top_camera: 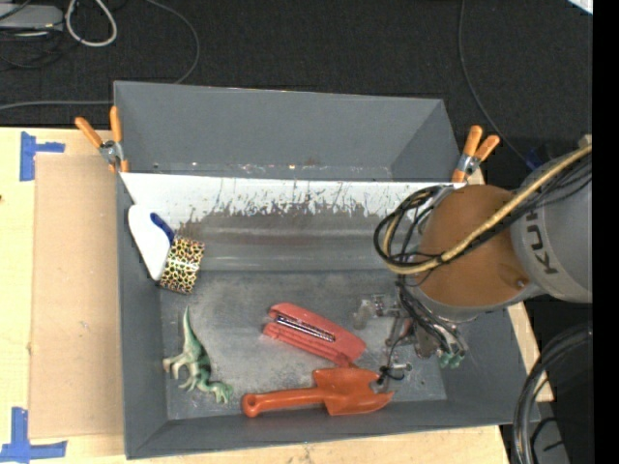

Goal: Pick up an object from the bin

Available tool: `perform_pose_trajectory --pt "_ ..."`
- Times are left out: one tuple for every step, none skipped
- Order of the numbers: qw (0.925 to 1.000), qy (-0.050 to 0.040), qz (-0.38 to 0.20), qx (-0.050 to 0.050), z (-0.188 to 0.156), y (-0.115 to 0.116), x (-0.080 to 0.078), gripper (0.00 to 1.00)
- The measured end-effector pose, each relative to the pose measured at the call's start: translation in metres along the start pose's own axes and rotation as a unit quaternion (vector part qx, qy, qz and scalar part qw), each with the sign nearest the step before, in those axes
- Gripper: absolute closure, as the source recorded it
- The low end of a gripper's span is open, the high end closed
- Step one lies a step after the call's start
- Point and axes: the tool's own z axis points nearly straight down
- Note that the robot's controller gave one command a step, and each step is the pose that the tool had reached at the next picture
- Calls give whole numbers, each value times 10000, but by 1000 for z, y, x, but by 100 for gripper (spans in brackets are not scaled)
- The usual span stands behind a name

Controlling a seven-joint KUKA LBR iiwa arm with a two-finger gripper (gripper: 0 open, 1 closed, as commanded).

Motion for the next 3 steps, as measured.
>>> perform_pose_trajectory --pt "10000 -6 -41 6 43 4 -2 0" --pt "9982 -31 592 -6 54 23 -5 0" --pt "9957 -2 923 3 62 30 -30 0"
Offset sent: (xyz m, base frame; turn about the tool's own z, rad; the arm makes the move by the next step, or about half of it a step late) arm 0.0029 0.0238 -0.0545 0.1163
